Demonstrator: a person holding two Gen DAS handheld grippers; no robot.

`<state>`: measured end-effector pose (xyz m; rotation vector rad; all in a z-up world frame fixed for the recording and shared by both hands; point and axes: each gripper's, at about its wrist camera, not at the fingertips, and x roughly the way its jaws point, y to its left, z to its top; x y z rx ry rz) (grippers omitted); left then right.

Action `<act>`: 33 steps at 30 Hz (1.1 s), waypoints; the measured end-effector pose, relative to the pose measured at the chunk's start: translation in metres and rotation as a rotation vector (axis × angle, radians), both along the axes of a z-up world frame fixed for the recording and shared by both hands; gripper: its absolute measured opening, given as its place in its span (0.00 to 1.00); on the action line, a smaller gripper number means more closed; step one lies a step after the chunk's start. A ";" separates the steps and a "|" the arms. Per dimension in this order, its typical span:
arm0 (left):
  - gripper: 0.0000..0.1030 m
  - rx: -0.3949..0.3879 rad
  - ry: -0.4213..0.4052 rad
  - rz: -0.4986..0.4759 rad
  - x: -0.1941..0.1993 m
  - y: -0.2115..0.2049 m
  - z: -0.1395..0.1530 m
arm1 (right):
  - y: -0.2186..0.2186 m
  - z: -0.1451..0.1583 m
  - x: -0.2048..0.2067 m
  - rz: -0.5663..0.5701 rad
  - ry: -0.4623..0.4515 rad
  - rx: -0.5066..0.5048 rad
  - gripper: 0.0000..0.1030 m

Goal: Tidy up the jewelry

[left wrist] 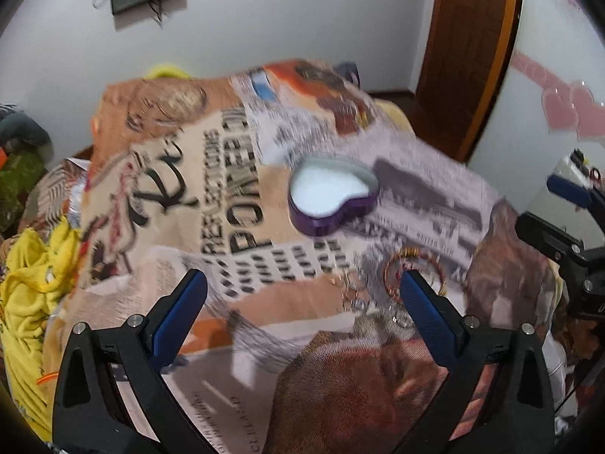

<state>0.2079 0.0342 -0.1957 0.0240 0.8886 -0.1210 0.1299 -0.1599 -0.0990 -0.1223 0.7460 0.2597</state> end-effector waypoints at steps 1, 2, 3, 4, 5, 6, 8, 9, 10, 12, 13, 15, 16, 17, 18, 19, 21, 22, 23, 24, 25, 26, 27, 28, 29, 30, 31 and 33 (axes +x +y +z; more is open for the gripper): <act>0.91 -0.006 0.021 -0.012 0.003 -0.001 -0.007 | 0.001 -0.005 0.004 0.008 0.008 -0.011 1.00; 0.89 -0.014 0.050 -0.021 0.006 -0.002 -0.015 | 0.002 -0.010 0.004 0.016 0.019 -0.025 1.00; 0.84 -0.017 0.071 -0.025 0.008 -0.003 -0.020 | 0.003 -0.015 0.008 0.025 0.029 -0.032 1.00; 0.79 -0.014 0.082 -0.025 0.010 -0.004 -0.024 | 0.004 -0.020 0.010 0.036 0.041 -0.033 1.00; 0.74 -0.004 0.094 -0.021 0.013 -0.005 -0.029 | 0.005 -0.024 0.013 0.048 0.056 -0.030 1.00; 0.65 0.003 0.107 -0.020 0.015 -0.006 -0.033 | 0.006 -0.028 0.014 0.062 0.074 -0.025 1.00; 0.57 -0.014 0.132 -0.031 0.018 -0.006 -0.039 | 0.009 -0.036 0.019 0.085 0.107 -0.015 1.00; 0.56 -0.026 0.138 -0.037 0.019 -0.006 -0.041 | 0.010 -0.040 0.021 0.099 0.125 -0.011 1.00; 0.54 -0.035 0.139 -0.042 0.021 -0.006 -0.042 | 0.012 -0.043 0.024 0.108 0.135 -0.010 1.00; 0.48 -0.045 0.142 -0.047 0.023 -0.004 -0.043 | 0.016 -0.048 0.027 0.123 0.146 -0.013 0.99; 0.45 -0.053 0.147 -0.051 0.024 -0.003 -0.044 | 0.017 -0.050 0.028 0.128 0.149 -0.016 0.98; 0.42 -0.084 0.161 -0.065 0.027 -0.003 -0.046 | 0.020 -0.053 0.031 0.144 0.161 -0.017 0.91; 0.38 -0.092 0.165 -0.070 0.027 -0.003 -0.046 | 0.021 -0.054 0.031 0.149 0.165 -0.016 0.87; 0.35 -0.101 0.175 -0.085 0.028 -0.005 -0.048 | 0.022 -0.055 0.032 0.152 0.165 -0.014 0.86; 0.29 -0.103 0.179 -0.096 0.028 -0.008 -0.049 | 0.022 -0.056 0.032 0.154 0.163 -0.011 0.82; 0.24 -0.103 0.180 -0.105 0.027 -0.010 -0.048 | 0.023 -0.057 0.033 0.158 0.164 -0.006 0.79; 0.22 -0.099 0.176 -0.123 0.026 -0.016 -0.049 | 0.025 -0.059 0.035 0.173 0.182 0.004 0.71; 0.21 -0.107 0.176 -0.135 0.026 -0.018 -0.049 | 0.026 -0.061 0.036 0.179 0.190 0.005 0.66; 0.19 -0.112 0.179 -0.142 0.027 -0.020 -0.050 | 0.027 -0.061 0.035 0.185 0.195 0.005 0.64; 0.16 -0.114 0.183 -0.145 0.028 -0.022 -0.051 | 0.027 -0.063 0.035 0.191 0.200 0.007 0.62; 0.14 -0.114 0.186 -0.145 0.029 -0.023 -0.052 | 0.028 -0.063 0.035 0.194 0.204 0.010 0.59; 0.14 -0.117 0.189 -0.142 0.030 -0.024 -0.053 | 0.028 -0.064 0.035 0.199 0.209 0.017 0.57; 0.14 -0.123 0.190 -0.140 0.031 -0.024 -0.053 | 0.028 -0.064 0.036 0.202 0.213 0.022 0.52; 0.14 -0.127 0.192 -0.139 0.031 -0.023 -0.054 | 0.028 -0.065 0.037 0.207 0.215 0.025 0.43; 0.14 -0.132 0.193 -0.136 0.032 -0.023 -0.054 | 0.029 -0.066 0.038 0.213 0.221 0.026 0.37; 0.14 -0.135 0.195 -0.134 0.033 -0.023 -0.054 | 0.029 -0.067 0.041 0.217 0.229 0.029 0.30; 0.14 -0.137 0.196 -0.132 0.034 -0.022 -0.055 | 0.029 -0.068 0.042 0.219 0.234 0.034 0.28; 0.14 -0.144 0.202 -0.127 0.035 -0.022 -0.056 | 0.032 -0.070 0.045 0.228 0.243 0.036 0.28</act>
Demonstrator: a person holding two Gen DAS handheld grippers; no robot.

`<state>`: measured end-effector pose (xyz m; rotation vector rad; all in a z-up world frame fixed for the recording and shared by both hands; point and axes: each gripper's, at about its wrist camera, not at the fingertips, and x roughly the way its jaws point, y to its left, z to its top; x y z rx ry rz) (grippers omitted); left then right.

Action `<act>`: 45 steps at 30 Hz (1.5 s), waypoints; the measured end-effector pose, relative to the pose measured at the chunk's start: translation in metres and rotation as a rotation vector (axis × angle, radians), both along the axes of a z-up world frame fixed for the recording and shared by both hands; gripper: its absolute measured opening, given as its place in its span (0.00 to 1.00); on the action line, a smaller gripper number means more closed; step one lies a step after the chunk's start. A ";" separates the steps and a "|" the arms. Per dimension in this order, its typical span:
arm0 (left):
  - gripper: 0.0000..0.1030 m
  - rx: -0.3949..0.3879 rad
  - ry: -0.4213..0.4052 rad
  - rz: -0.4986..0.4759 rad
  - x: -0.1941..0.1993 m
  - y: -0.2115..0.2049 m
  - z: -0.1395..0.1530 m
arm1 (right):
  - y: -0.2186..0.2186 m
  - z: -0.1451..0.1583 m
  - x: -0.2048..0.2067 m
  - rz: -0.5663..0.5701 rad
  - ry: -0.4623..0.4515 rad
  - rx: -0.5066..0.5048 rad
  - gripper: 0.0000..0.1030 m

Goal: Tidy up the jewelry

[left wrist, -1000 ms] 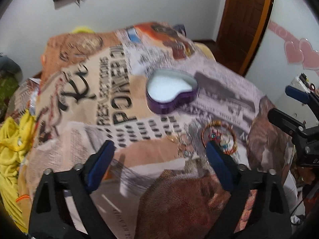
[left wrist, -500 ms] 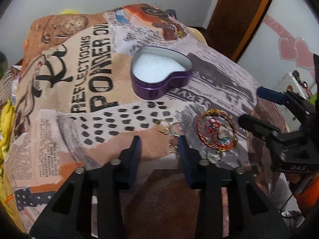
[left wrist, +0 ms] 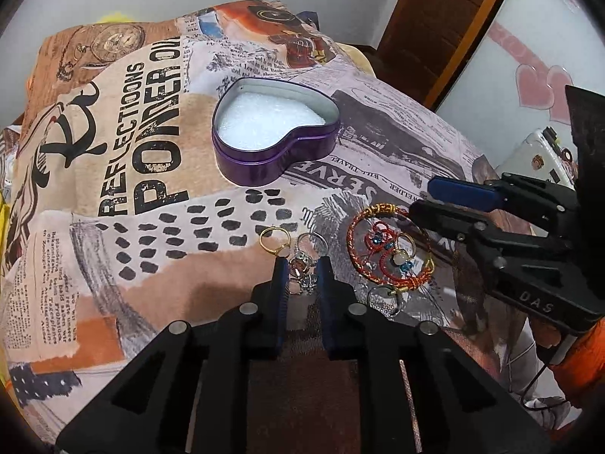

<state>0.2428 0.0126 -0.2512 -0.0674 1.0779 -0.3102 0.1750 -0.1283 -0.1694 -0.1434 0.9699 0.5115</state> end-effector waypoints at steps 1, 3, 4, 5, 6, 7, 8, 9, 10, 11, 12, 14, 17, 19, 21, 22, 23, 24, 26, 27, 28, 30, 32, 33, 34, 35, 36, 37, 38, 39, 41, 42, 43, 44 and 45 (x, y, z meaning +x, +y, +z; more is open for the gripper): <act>0.14 -0.005 0.003 0.002 0.001 0.001 -0.001 | 0.002 -0.002 0.001 0.006 0.005 -0.002 0.28; 0.14 -0.020 0.012 0.009 0.002 0.002 -0.001 | 0.006 -0.005 0.004 0.020 0.016 0.001 0.28; 0.14 -0.025 0.013 0.011 0.002 0.003 -0.002 | 0.007 -0.006 0.004 0.028 0.022 0.000 0.28; 0.14 -0.029 0.015 0.013 0.003 0.003 -0.002 | 0.009 -0.008 0.005 0.036 0.030 -0.004 0.28; 0.14 -0.029 0.017 0.014 0.003 0.003 -0.002 | 0.011 -0.010 0.006 0.041 0.038 -0.009 0.28; 0.14 -0.027 0.017 0.014 0.003 0.003 -0.003 | 0.013 -0.011 0.007 0.042 0.040 -0.012 0.28; 0.14 -0.027 0.017 0.015 0.004 0.003 -0.004 | 0.014 -0.012 0.008 0.045 0.043 -0.015 0.28; 0.14 -0.026 0.017 0.015 0.004 0.003 -0.004 | 0.016 -0.013 0.009 0.049 0.047 -0.017 0.28; 0.14 -0.026 0.017 0.016 0.005 0.003 -0.005 | 0.016 -0.013 0.010 0.052 0.051 -0.016 0.28; 0.14 -0.027 0.017 0.017 0.005 0.003 -0.005 | 0.018 -0.013 0.011 0.057 0.056 -0.016 0.28; 0.14 -0.027 0.018 0.018 0.005 0.003 -0.005 | 0.018 -0.013 0.013 0.062 0.064 -0.012 0.28; 0.14 -0.024 0.020 0.022 0.007 0.003 -0.006 | 0.019 -0.015 0.015 0.068 0.073 -0.006 0.28; 0.15 -0.019 0.022 0.026 0.008 0.003 -0.008 | 0.022 -0.017 0.015 0.083 0.067 -0.017 0.28; 0.14 -0.019 0.026 0.030 0.010 0.004 -0.009 | 0.025 -0.017 0.012 0.091 0.050 -0.025 0.25; 0.14 -0.017 0.027 0.032 0.011 0.004 -0.009 | 0.026 -0.018 0.010 0.100 0.050 -0.026 0.09; 0.15 -0.015 0.027 0.033 0.011 0.004 -0.009 | 0.026 -0.018 0.009 0.099 0.050 -0.025 0.08; 0.15 -0.012 0.027 0.034 0.011 0.004 -0.009 | 0.025 -0.017 0.009 0.094 0.046 -0.020 0.07; 0.15 -0.009 0.026 0.034 0.010 0.004 -0.009 | 0.023 -0.016 0.008 0.090 0.044 -0.018 0.07; 0.15 0.015 0.016 0.031 0.009 0.001 -0.008 | 0.020 -0.013 0.007 0.081 0.039 -0.014 0.07; 0.15 0.032 0.008 0.027 0.008 -0.002 -0.007 | 0.017 -0.010 0.006 0.075 0.036 -0.005 0.07; 0.15 0.048 0.001 0.023 0.007 -0.004 -0.007 | 0.015 -0.008 0.005 0.070 0.033 0.001 0.07; 0.15 0.064 -0.003 0.019 0.006 -0.006 -0.007 | 0.010 -0.001 0.003 0.056 0.021 0.012 0.07; 0.15 0.064 0.002 0.021 0.007 -0.005 -0.007 | 0.006 0.005 0.002 0.044 0.010 0.019 0.07; 0.15 0.059 0.006 0.023 0.009 -0.004 -0.007 | 0.002 0.008 0.001 0.036 0.002 0.025 0.07; 0.15 0.057 0.009 0.024 0.010 -0.004 -0.007 | 0.000 0.011 0.000 0.030 -0.002 0.029 0.07; 0.15 0.057 0.013 0.027 0.012 -0.004 -0.007 | -0.002 0.013 -0.001 0.023 -0.009 0.033 0.07; 0.15 0.061 0.014 0.028 0.012 -0.004 -0.007 | -0.005 0.016 -0.002 0.016 -0.015 0.036 0.07; 0.15 0.066 0.016 0.029 0.013 -0.005 -0.008 | -0.006 0.018 -0.003 0.012 -0.018 0.040 0.07; 0.15 0.072 0.017 0.031 0.014 -0.006 -0.008 | -0.008 0.019 -0.003 0.005 -0.020 0.043 0.07; 0.15 0.077 0.017 0.032 0.014 -0.007 -0.008 | -0.010 0.020 -0.003 -0.002 -0.022 0.045 0.07; 0.15 0.092 0.016 0.032 0.015 -0.010 -0.008 | -0.012 0.020 -0.004 -0.012 -0.025 0.046 0.07; 0.15 0.099 0.014 0.032 0.016 -0.011 -0.008 | -0.013 0.021 -0.005 -0.017 -0.026 0.047 0.07; 0.15 0.102 0.012 0.033 0.015 -0.011 -0.008 | -0.015 0.021 -0.005 -0.020 -0.026 0.050 0.07; 0.15 0.105 0.007 0.033 0.015 -0.012 -0.008 | -0.017 0.021 -0.006 -0.024 -0.025 0.053 0.07; 0.15 0.106 0.005 0.035 0.015 -0.012 -0.008 | -0.018 0.022 -0.005 -0.028 -0.024 0.057 0.07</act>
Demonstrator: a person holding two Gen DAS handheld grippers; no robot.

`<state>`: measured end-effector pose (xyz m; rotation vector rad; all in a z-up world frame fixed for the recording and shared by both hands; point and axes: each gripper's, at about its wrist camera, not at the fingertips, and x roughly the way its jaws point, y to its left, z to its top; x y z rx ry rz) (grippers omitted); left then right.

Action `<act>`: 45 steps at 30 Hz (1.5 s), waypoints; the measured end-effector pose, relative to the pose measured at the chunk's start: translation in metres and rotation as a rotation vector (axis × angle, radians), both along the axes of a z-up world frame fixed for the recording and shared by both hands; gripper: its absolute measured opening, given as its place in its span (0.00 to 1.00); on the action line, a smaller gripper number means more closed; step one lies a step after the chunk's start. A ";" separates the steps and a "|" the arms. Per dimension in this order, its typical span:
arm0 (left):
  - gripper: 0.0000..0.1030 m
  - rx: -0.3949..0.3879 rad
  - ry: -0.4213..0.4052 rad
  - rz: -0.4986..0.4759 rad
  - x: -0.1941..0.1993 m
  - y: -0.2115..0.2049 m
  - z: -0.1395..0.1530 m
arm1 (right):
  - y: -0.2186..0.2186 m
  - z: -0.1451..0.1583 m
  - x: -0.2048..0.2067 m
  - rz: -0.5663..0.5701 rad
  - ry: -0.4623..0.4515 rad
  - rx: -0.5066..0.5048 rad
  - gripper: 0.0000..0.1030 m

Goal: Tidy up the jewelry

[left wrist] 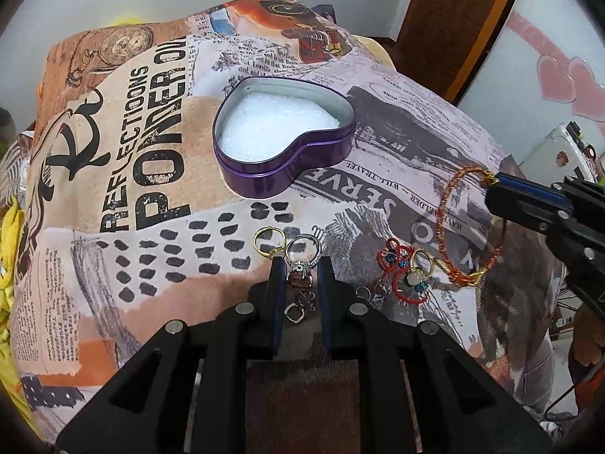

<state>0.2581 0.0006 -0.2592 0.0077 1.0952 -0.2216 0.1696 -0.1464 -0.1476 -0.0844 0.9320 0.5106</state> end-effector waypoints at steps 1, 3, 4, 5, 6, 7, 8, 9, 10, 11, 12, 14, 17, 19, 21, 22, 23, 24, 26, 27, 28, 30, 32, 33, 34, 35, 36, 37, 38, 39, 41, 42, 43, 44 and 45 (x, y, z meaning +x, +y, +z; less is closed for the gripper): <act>0.15 0.001 0.000 0.000 0.000 0.000 0.000 | -0.001 0.001 -0.001 -0.004 -0.001 0.001 0.07; 0.13 0.002 -0.003 0.000 -0.001 0.000 0.002 | -0.003 0.002 -0.001 -0.012 -0.004 0.006 0.07; 0.10 0.001 -0.007 -0.001 -0.002 0.000 0.003 | -0.005 0.004 -0.002 -0.015 -0.006 0.008 0.07; 0.10 0.002 -0.012 -0.001 -0.004 0.000 0.005 | -0.006 0.005 -0.002 -0.018 -0.008 0.012 0.07; 0.10 0.004 -0.021 -0.001 -0.005 0.000 0.008 | -0.007 0.006 -0.002 -0.022 -0.010 0.016 0.07; 0.09 0.004 -0.029 0.000 -0.007 0.000 0.010 | -0.008 0.008 -0.002 -0.027 -0.014 0.020 0.07; 0.09 0.002 -0.043 0.002 -0.010 0.001 0.015 | -0.009 0.010 -0.003 -0.033 -0.018 0.024 0.07; 0.08 0.000 -0.051 0.003 -0.012 0.002 0.019 | -0.010 0.012 -0.004 -0.038 -0.021 0.033 0.07; 0.08 -0.001 -0.058 0.004 -0.014 0.003 0.022 | -0.011 0.013 -0.005 -0.041 -0.024 0.037 0.07; 0.08 -0.004 -0.072 0.005 -0.017 0.004 0.027 | -0.011 0.016 -0.006 -0.045 -0.029 0.040 0.07; 0.08 -0.005 -0.083 0.006 -0.019 0.005 0.031 | -0.011 0.018 -0.007 -0.048 -0.033 0.043 0.07; 0.06 -0.012 -0.101 0.007 -0.024 0.007 0.040 | -0.011 0.022 -0.010 -0.053 -0.041 0.046 0.07; 0.05 -0.032 -0.131 0.013 -0.031 0.012 0.054 | -0.010 0.028 -0.013 -0.059 -0.055 0.048 0.07; 0.04 -0.037 -0.149 0.018 -0.035 0.015 0.061 | -0.008 0.032 -0.014 -0.062 -0.067 0.046 0.07; 0.04 -0.040 -0.173 0.024 -0.040 0.019 0.071 | -0.007 0.037 -0.015 -0.067 -0.081 0.048 0.07; 0.04 -0.040 -0.181 0.025 -0.042 0.021 0.074 | -0.006 0.039 -0.016 -0.067 -0.086 0.049 0.07; 0.04 -0.038 -0.190 0.030 -0.044 0.024 0.078 | -0.005 0.041 -0.016 -0.069 -0.091 0.051 0.07; 0.04 -0.037 -0.196 0.035 -0.044 0.026 0.080 | -0.004 0.043 -0.016 -0.071 -0.097 0.052 0.07; 0.04 -0.045 -0.199 0.042 -0.045 0.030 0.083 | -0.003 0.046 -0.016 -0.071 -0.105 0.055 0.07; 0.04 -0.047 -0.193 0.045 -0.045 0.032 0.083 | -0.002 0.047 -0.017 -0.071 -0.109 0.055 0.07; 0.05 -0.050 -0.180 0.047 -0.044 0.033 0.081 | -0.001 0.048 -0.017 -0.072 -0.114 0.055 0.07; 0.08 -0.063 -0.135 0.044 -0.040 0.033 0.072 | 0.000 0.049 -0.017 -0.072 -0.119 0.057 0.07; 0.21 -0.070 -0.077 0.029 -0.033 0.029 0.057 | 0.000 0.048 -0.017 -0.072 -0.118 0.062 0.07; 0.32 -0.068 -0.066 0.027 -0.032 0.026 0.052 | 0.001 0.048 -0.017 -0.071 -0.115 0.063 0.07; 0.35 -0.065 -0.055 0.024 -0.030 0.023 0.046 | 0.001 0.047 -0.017 -0.071 -0.116 0.063 0.07; 0.35 -0.061 -0.039 0.018 -0.026 0.019 0.039 | 0.001 0.045 -0.016 -0.070 -0.115 0.060 0.07; 0.35 -0.059 -0.028 0.014 -0.024 0.017 0.034 | 0.000 0.043 -0.016 -0.070 -0.113 0.057 0.07; 0.35 -0.059 -0.020 0.014 -0.022 0.016 0.031 | -0.001 0.042 -0.015 -0.071 -0.110 0.056 0.07; 0.35 -0.060 -0.006 0.017 -0.018 0.014 0.025 | -0.002 0.041 -0.014 -0.072 -0.107 0.055 0.07; 0.35 -0.062 0.002 0.020 -0.016 0.013 0.021 | -0.003 0.039 -0.013 -0.075 -0.102 0.054 0.07; 0.35 -0.062 0.015 0.024 -0.011 0.012 0.014 | -0.005 0.034 -0.010 -0.080 -0.089 0.056 0.07; 0.35 -0.062 0.021 0.022 -0.009 0.011 0.012 | -0.006 0.032 -0.009 -0.083 -0.083 0.057 0.07; 0.35 -0.062 0.029 0.019 -0.007 0.010 0.009 | -0.008 0.031 -0.008 -0.084 -0.079 0.058 0.07; 0.35 -0.063 0.029 0.016 -0.006 0.009 0.007 | -0.009 0.029 -0.007 -0.086 -0.076 0.059 0.07; 0.35 -0.062 0.027 0.014 -0.006 0.009 0.006 | -0.010 0.028 -0.006 -0.087 -0.072 0.058 0.07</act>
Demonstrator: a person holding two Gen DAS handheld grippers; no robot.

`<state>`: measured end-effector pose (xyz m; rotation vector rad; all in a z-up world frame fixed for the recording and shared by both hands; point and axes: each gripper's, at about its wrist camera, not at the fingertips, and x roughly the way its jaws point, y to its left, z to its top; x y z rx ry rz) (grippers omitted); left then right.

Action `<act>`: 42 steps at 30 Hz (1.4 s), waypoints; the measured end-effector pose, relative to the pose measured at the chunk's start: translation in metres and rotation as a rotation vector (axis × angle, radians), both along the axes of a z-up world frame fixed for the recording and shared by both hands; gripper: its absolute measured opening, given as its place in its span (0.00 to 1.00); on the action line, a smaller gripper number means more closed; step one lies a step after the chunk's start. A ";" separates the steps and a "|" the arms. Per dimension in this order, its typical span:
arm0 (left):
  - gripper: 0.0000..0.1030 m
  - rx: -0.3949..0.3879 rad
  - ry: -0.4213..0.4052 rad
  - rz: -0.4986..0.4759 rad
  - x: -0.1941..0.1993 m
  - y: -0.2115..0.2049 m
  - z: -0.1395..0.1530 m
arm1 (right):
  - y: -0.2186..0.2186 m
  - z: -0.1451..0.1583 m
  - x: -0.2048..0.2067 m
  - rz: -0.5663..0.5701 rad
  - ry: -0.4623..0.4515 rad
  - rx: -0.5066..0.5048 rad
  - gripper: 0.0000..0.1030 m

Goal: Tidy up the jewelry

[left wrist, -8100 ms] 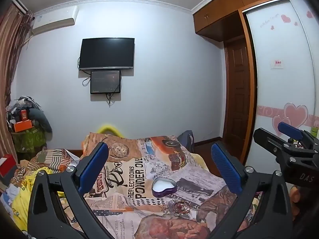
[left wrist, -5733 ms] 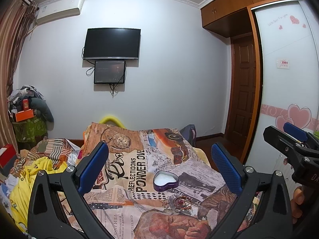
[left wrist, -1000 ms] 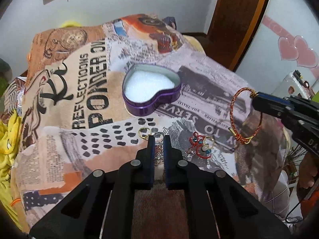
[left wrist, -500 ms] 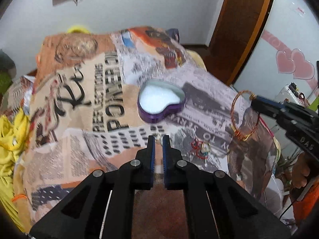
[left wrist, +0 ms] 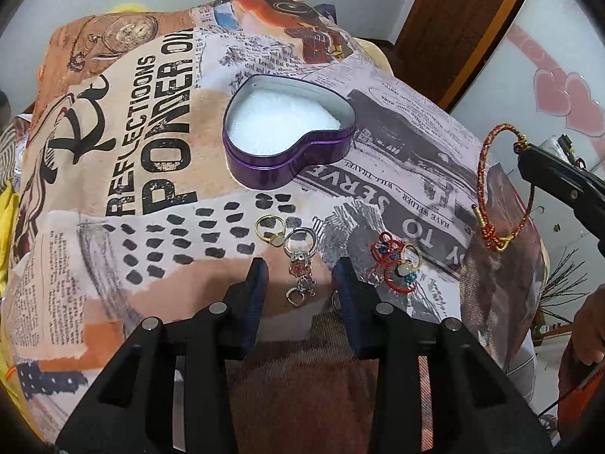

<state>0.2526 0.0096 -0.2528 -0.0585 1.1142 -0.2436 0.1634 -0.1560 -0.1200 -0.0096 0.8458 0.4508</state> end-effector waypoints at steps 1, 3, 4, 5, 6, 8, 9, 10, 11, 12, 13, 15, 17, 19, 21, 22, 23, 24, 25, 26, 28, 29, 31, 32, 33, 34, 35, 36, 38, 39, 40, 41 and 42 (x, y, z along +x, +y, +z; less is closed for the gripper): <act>0.35 0.001 0.000 -0.002 0.001 0.000 0.000 | -0.001 -0.001 0.001 -0.001 0.003 0.000 0.07; 0.30 0.007 -0.002 -0.002 0.003 0.000 -0.002 | -0.001 -0.005 0.003 -0.003 0.012 0.002 0.07; 0.26 0.010 -0.001 -0.003 0.003 0.000 -0.003 | -0.002 -0.006 0.004 -0.003 0.016 0.005 0.07; 0.25 0.015 0.000 -0.003 0.004 0.000 -0.004 | -0.003 -0.008 0.005 -0.003 0.020 0.007 0.07; 0.22 0.019 -0.002 0.000 0.005 0.000 -0.004 | -0.003 -0.009 0.005 -0.003 0.023 0.009 0.07; 0.19 0.022 -0.002 0.002 0.006 0.000 -0.005 | -0.002 -0.010 0.006 -0.003 0.026 0.012 0.07; 0.12 0.023 -0.001 0.001 0.007 0.000 -0.005 | -0.002 -0.011 0.007 -0.004 0.026 0.012 0.07; 0.12 0.024 0.001 -0.001 0.007 0.000 -0.006 | -0.002 -0.011 0.007 -0.004 0.026 0.013 0.07; 0.12 0.024 -0.001 0.000 0.007 0.000 -0.005 | -0.002 -0.010 0.006 -0.003 0.026 0.015 0.07; 0.12 0.025 -0.003 0.000 0.006 0.000 -0.005 | -0.002 -0.009 0.006 -0.002 0.024 0.015 0.07; 0.11 0.027 -0.005 -0.001 0.006 0.000 -0.004 | -0.002 -0.009 0.006 -0.002 0.021 0.016 0.07; 0.11 0.030 -0.025 -0.001 0.003 -0.001 0.001 | -0.002 -0.006 0.005 -0.002 0.013 0.018 0.07; 0.11 0.023 -0.049 0.000 -0.001 0.000 0.009 | -0.002 -0.003 0.005 -0.002 0.005 0.019 0.07; 0.11 0.020 -0.071 0.003 -0.005 0.002 0.017 | -0.001 0.000 0.005 -0.002 -0.002 0.020 0.07; 0.11 0.016 -0.104 0.012 -0.009 0.005 0.030 | 0.000 0.002 0.006 -0.002 -0.007 0.022 0.07; 0.11 0.012 -0.113 0.018 -0.010 0.007 0.034 | 0.002 0.003 0.007 -0.001 -0.010 0.021 0.07; 0.11 0.004 -0.131 0.028 -0.012 0.010 0.042 | 0.004 0.004 0.007 0.001 -0.014 0.021 0.07; 0.11 0.002 -0.146 0.035 -0.013 0.013 0.048 | 0.006 0.005 0.008 0.004 -0.019 0.019 0.07; 0.11 0.001 -0.157 0.041 -0.013 0.014 0.052 | 0.009 0.007 0.010 0.008 -0.026 0.013 0.07; 0.11 0.001 -0.176 0.048 -0.014 0.017 0.059 | 0.011 0.009 0.011 0.011 -0.034 0.009 0.07; 0.11 -0.003 -0.204 0.059 -0.016 0.021 0.069 | 0.017 0.012 0.016 0.016 -0.046 0.005 0.07; 0.11 -0.005 -0.219 0.066 -0.017 0.024 0.074 | 0.020 0.013 0.020 0.018 -0.051 0.005 0.07; 0.11 -0.001 -0.247 0.078 -0.017 0.028 0.082 | 0.026 0.014 0.025 0.021 -0.054 0.006 0.07; 0.11 0.003 -0.258 0.085 -0.017 0.031 0.084 | 0.028 0.015 0.028 0.021 -0.052 0.011 0.07; 0.11 0.004 -0.265 0.091 -0.015 0.034 0.086 | 0.031 0.015 0.032 0.021 -0.049 0.022 0.07; 0.11 0.004 -0.269 0.096 -0.013 0.037 0.087 | 0.033 0.014 0.033 0.021 -0.048 0.029 0.07; 0.11 0.006 -0.272 0.102 -0.011 0.039 0.088 | 0.035 0.014 0.035 0.021 -0.048 0.034 0.07; 0.11 0.008 -0.274 0.107 -0.009 0.042 0.088 | 0.037 0.013 0.036 0.020 -0.046 0.039 0.07; 0.11 0.008 -0.276 0.120 -0.003 0.047 0.089 | 0.043 0.011 0.042 0.023 -0.039 0.048 0.07; 0.11 0.005 -0.276 0.123 -0.002 0.049 0.088 | 0.046 0.009 0.045 0.024 -0.036 0.050 0.07; 0.11 0.001 -0.277 0.127 0.001 0.052 0.088 | 0.048 0.009 0.047 0.025 -0.035 0.050 0.07; 0.11 0.000 -0.278 0.128 0.003 0.053 0.088 | 0.050 0.008 0.049 0.026 -0.034 0.048 0.07; 0.11 0.000 -0.281 0.129 0.005 0.054 0.088 | 0.053 0.006 0.053 0.026 -0.032 0.047 0.07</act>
